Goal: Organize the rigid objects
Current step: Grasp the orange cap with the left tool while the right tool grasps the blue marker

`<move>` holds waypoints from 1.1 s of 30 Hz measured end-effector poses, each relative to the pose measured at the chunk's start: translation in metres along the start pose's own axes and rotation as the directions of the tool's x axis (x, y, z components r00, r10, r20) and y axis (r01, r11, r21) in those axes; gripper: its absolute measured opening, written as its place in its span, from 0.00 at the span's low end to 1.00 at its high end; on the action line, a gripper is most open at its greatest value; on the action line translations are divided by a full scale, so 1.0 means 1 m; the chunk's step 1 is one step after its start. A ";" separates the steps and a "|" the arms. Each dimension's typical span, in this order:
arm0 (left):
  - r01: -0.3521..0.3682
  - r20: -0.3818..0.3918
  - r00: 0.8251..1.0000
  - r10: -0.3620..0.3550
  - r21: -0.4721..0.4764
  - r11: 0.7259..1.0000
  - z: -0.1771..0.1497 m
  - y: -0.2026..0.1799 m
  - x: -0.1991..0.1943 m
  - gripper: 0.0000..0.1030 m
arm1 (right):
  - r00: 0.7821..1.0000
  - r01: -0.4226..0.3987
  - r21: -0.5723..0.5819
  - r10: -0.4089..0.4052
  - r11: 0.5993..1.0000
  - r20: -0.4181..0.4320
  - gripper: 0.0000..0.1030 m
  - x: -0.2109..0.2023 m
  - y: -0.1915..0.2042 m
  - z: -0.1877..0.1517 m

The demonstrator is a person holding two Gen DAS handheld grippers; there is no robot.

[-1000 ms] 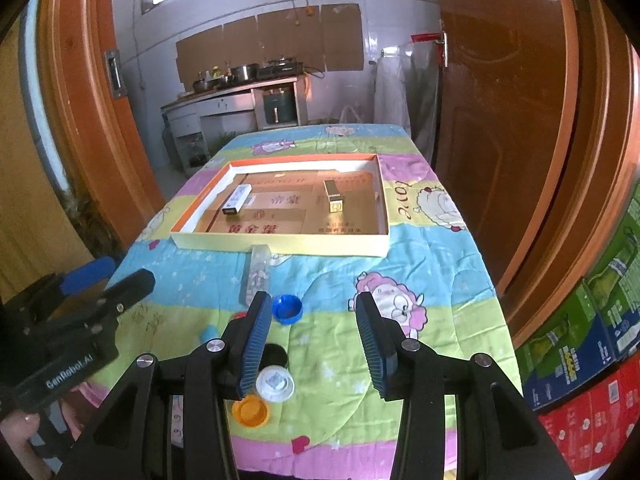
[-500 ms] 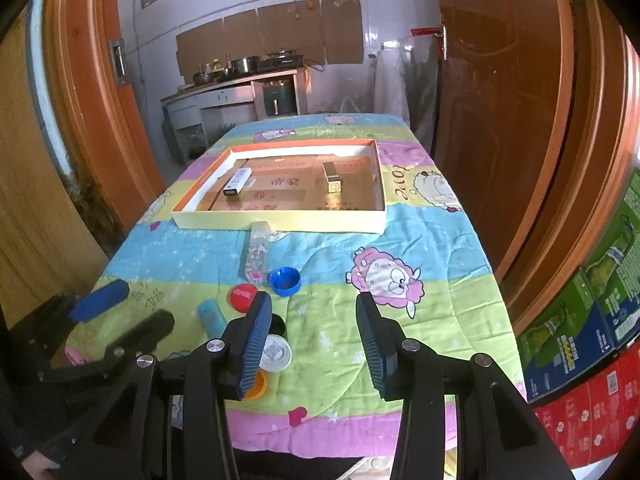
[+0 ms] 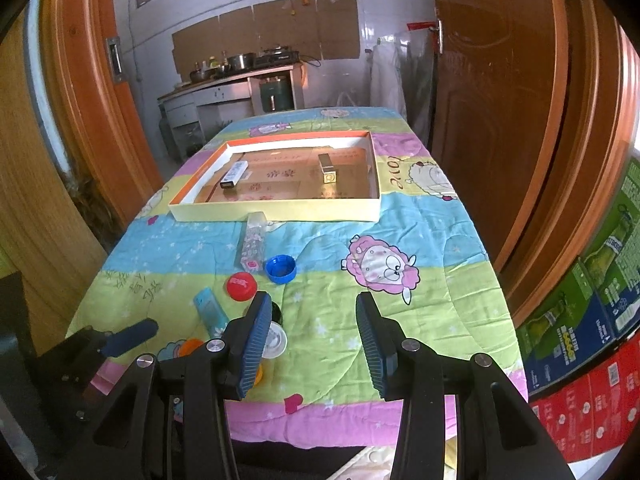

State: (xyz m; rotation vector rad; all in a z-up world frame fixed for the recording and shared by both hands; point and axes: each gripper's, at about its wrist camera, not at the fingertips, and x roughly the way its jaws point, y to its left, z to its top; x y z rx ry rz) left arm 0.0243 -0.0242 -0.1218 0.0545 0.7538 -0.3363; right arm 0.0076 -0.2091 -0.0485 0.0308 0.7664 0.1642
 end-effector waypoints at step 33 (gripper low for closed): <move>-0.222 0.050 0.972 0.229 -0.117 0.968 0.008 0.065 -0.010 0.30 | 0.934 -0.353 -0.395 0.296 0.848 -0.200 0.44 0.056 0.085 -0.012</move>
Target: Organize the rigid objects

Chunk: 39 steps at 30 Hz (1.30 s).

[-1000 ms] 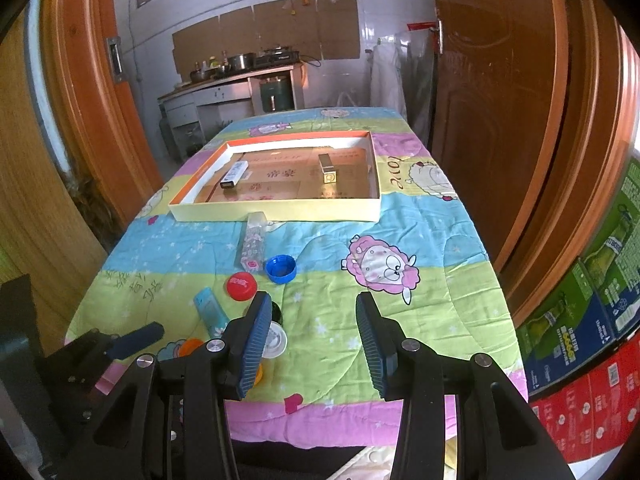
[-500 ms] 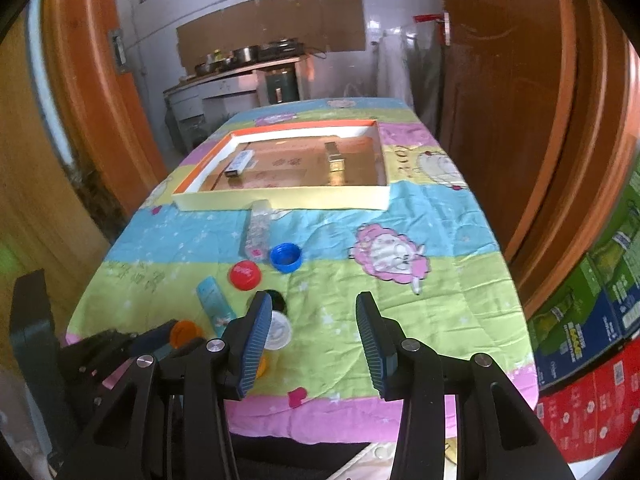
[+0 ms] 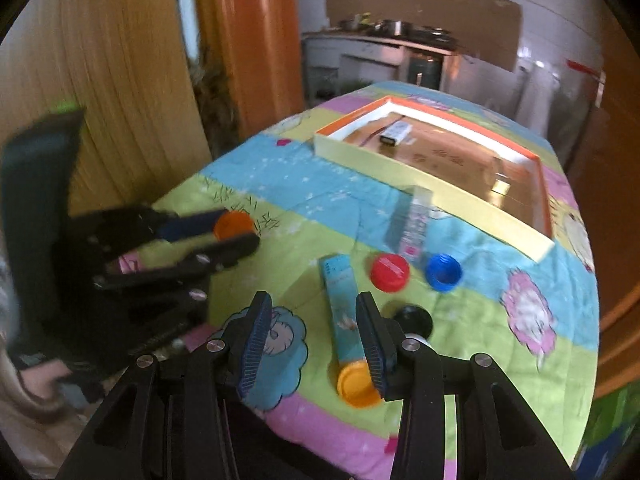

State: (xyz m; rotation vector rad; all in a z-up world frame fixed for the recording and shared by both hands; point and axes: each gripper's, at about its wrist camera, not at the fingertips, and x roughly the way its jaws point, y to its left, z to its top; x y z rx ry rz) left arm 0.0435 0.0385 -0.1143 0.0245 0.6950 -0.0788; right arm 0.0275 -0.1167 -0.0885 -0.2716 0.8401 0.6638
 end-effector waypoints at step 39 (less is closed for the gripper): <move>0.039 0.045 0.998 -0.042 0.063 0.997 0.089 0.012 0.019 0.30 | 0.987 0.158 0.302 -0.153 0.940 -0.039 0.22 0.050 -0.081 0.116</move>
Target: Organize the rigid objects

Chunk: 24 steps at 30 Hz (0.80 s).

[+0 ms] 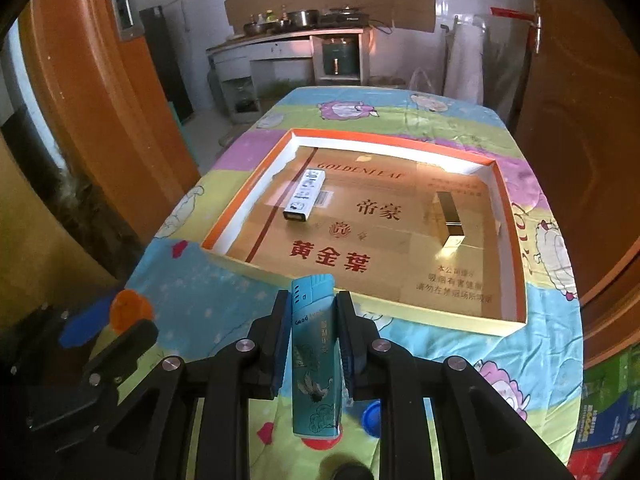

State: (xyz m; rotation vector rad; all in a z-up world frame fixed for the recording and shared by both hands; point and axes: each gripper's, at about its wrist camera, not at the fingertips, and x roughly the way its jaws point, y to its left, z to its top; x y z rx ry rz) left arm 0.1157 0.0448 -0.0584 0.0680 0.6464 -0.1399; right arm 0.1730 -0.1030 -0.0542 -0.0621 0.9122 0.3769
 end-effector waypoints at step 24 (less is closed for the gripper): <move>0.062 -0.058 0.996 -0.062 -0.010 0.998 0.045 -0.040 0.064 0.30 | 0.994 0.030 0.175 -0.047 0.984 0.094 0.22 -0.037 -0.082 -0.014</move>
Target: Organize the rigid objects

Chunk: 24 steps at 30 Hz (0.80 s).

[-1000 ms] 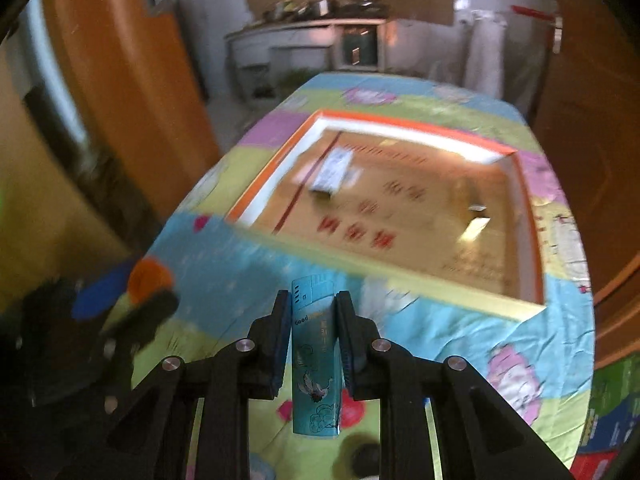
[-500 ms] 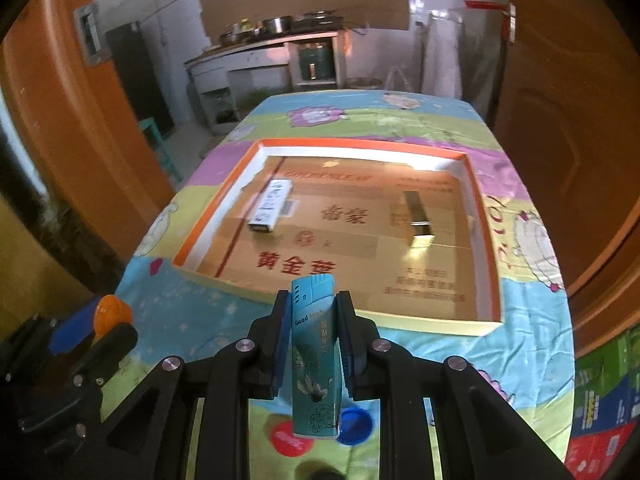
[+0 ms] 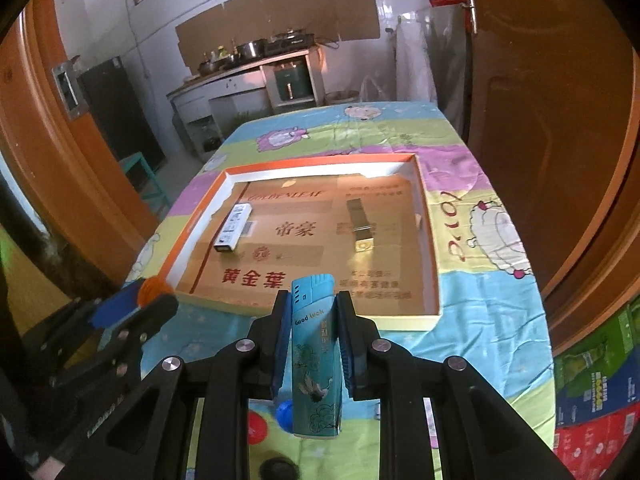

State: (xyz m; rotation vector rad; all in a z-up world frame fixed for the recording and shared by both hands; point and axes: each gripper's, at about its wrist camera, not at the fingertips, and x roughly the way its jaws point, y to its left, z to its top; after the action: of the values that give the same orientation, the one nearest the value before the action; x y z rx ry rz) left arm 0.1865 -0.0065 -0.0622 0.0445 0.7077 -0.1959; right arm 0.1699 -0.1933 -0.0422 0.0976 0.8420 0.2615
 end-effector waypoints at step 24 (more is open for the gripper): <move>-0.003 -0.006 1.000 0.003 -0.005 1.000 0.082 -0.014 0.055 0.30 | 1.000 -0.010 -0.054 0.011 0.998 0.023 0.22 0.021 -0.044 0.055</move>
State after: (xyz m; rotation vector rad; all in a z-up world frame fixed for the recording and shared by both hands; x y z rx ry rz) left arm 0.2772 -0.0380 -0.0356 0.0409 0.7139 -0.1909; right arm 0.2332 -0.2288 -0.0294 0.0541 0.8112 0.2925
